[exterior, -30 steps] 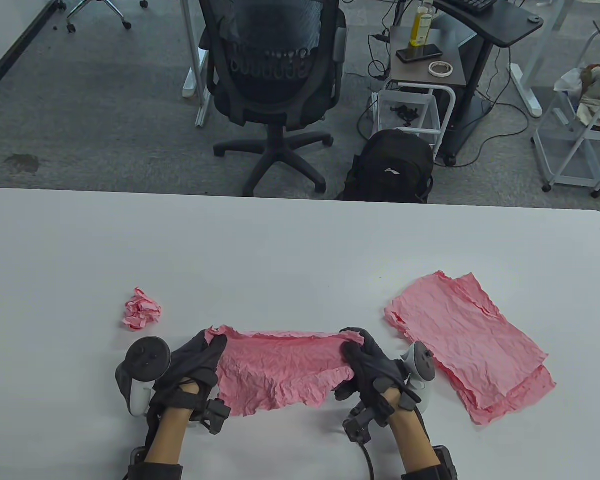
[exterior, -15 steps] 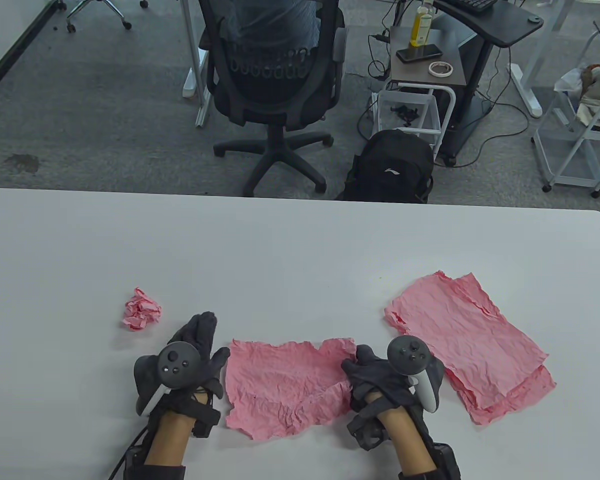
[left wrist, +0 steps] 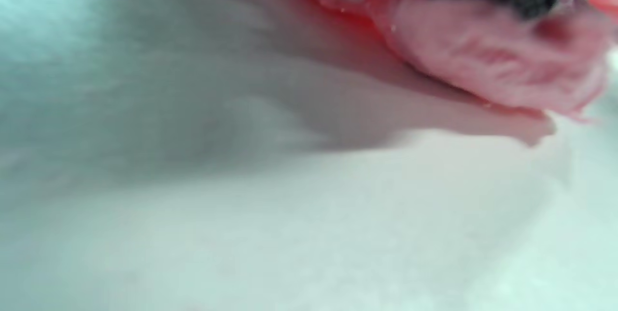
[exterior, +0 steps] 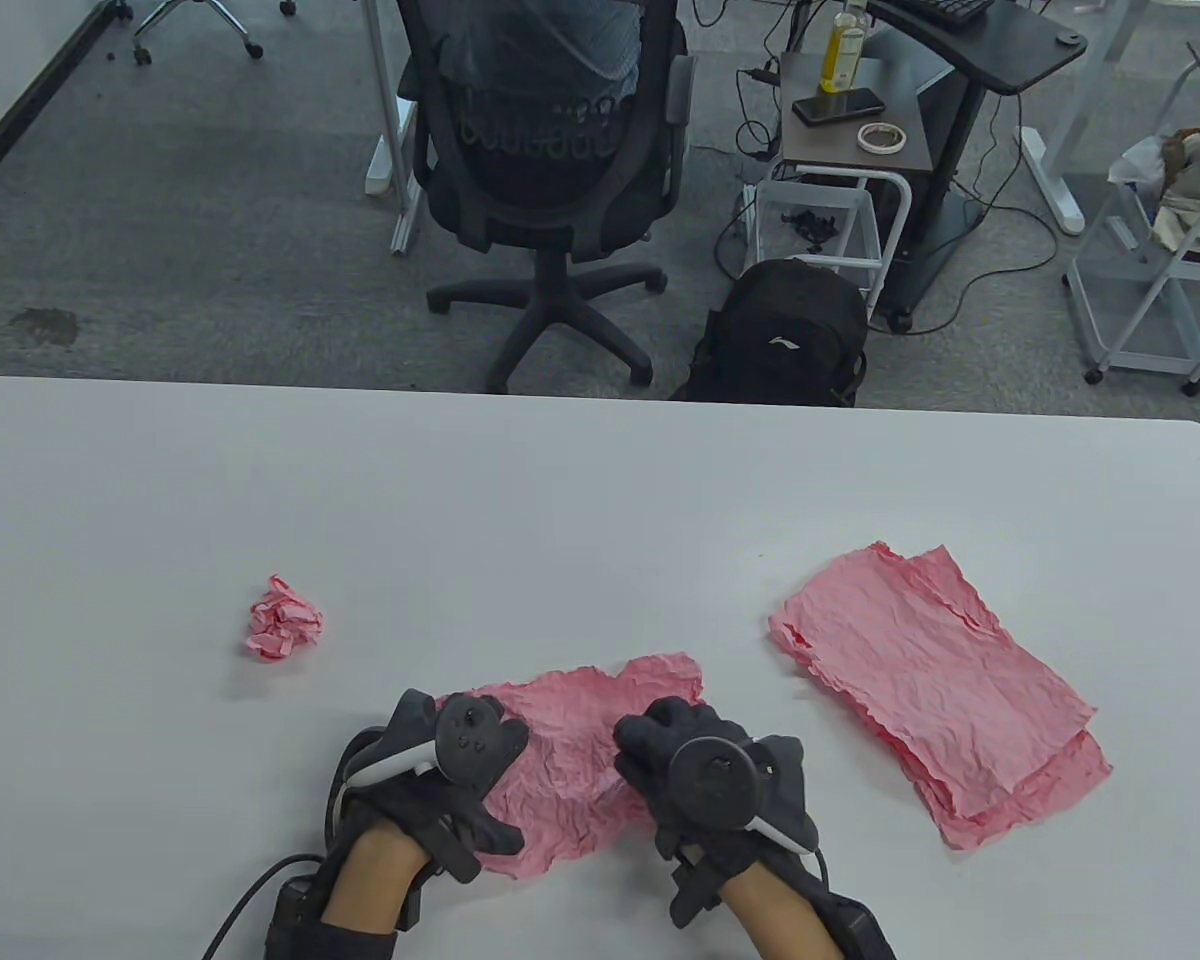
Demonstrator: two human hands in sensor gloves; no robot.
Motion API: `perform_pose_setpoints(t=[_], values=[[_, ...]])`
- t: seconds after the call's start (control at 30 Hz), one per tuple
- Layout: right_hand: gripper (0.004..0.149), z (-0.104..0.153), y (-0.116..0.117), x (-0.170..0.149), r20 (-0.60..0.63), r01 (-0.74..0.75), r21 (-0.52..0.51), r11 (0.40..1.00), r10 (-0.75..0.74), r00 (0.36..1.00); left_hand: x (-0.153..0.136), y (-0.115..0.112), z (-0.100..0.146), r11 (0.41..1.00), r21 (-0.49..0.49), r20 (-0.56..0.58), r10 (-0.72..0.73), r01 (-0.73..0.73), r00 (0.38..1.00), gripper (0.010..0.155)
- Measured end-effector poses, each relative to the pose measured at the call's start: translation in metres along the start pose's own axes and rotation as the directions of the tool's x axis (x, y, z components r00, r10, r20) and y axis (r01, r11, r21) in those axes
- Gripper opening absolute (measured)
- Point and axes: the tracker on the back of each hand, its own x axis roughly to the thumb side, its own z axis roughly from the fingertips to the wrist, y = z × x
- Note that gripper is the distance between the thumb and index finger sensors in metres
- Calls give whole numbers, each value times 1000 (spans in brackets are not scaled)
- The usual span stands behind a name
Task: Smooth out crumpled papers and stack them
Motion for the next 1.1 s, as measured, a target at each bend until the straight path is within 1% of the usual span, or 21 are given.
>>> perform_pose_setpoints(t=[0.07, 0.13, 0.23, 0.27, 0.33, 0.4, 0.5, 0.53, 0.63, 0.67, 0.73, 0.8, 0.83, 0.87, 0.9, 0.93, 0.97, 1.0, 1.03, 1.07, 1.1], values=[[40, -3, 12, 5, 26, -50, 73, 996, 48, 998, -1, 0, 0, 1000, -17, -7, 25, -26, 1000, 103], [41, -7, 24, 3, -10, -61, 161, 985, 64, 998, -1, 0, 0, 999, -33, -15, 29, -29, 999, 103], [39, -12, 32, -16, -189, -119, 299, 947, 181, 965, -1, 0, 2, 1000, -9, -25, 26, -27, 999, 103], [40, -12, 31, -25, -243, -97, 335, 937, 185, 952, -1, -1, 2, 999, -7, -21, 37, -37, 999, 102], [46, -11, 27, -40, -319, -64, 346, 936, 182, 930, -1, 1, 3, 999, -9, -26, 34, -34, 999, 100], [56, -8, 23, -54, -391, 21, 396, 918, 148, 908, 0, 1, 8, 1000, -20, -41, -1, 0, 999, 100], [72, -1, 19, -70, -474, 122, 441, 889, 115, 873, 2, 0, 9, 999, -34, -43, -2, 1, 999, 104], [76, 0, 18, -77, -498, 153, 456, 877, 109, 860, 5, -2, 6, 996, -89, -38, 7, -10, 999, 106], [83, 6, 11, -91, -549, 186, 472, 862, 122, 827, 13, -6, 2, 995, -101, -7, -10, 9, 1000, 112], [84, 8, 8, -91, -543, 157, 445, 882, 126, 830, 15, -7, 0, 995, -103, 2, -8, 8, 1000, 112], [80, 7, -3, -83, -488, 36, 310, 950, 126, 864, 18, -7, -1, 994, -107, 17, -6, 8, 1000, 112], [72, 1, -11, -60, -359, 24, 196, 980, 49, 932, 20, -7, -3, 994, -111, 36, -12, 15, 999, 112], [68, -3, -7, -43, -248, 42, 164, 986, 0, 969, 22, -9, -4, 993, -114, 60, -3, 9, 998, 111], [64, -5, -3, -36, -201, 51, 165, 985, -17, 979, 23, -10, -5, 994, -110, 79, 3, 6, 997, 111], [60, -10, 14, -17, -100, 76, 221, 972, -55, 993, 26, -11, -7, 994, -106, 108, 5, 6, 994, 111], [60, -14, 32, -5, -79, 68, 334, 940, -44, 996, 30, -12, -8, 994, -109, 125, -2, 16, 992, 111], [60, -16, 42, -2, -89, 50, 427, 903, -14, 996, 31, -12, -9, 993, -112, 130, -9, 24, 991, 111], [62, -18, 55, -5, -126, 26, 560, 828, 54, 991, 33, -12, -9, 993, -110, 137, -21, 36, 990, 111], [64, -18, 60, -13, -167, 27, 631, 775, 102, 981, 33, -12, -9, 994, -104, 133, -27, 42, 991, 111], [66, -19, 55, -26, -195, 91, 619, 780, 40, 980, 31, -13, -8, 995, -98, 132, -18, 31, 991, 111], [65, -19, 52, -37, -236, 137, 557, 819, -2, 972, 31, -13, -8, 995, -99, 133, -5, 19, 991, 110]])
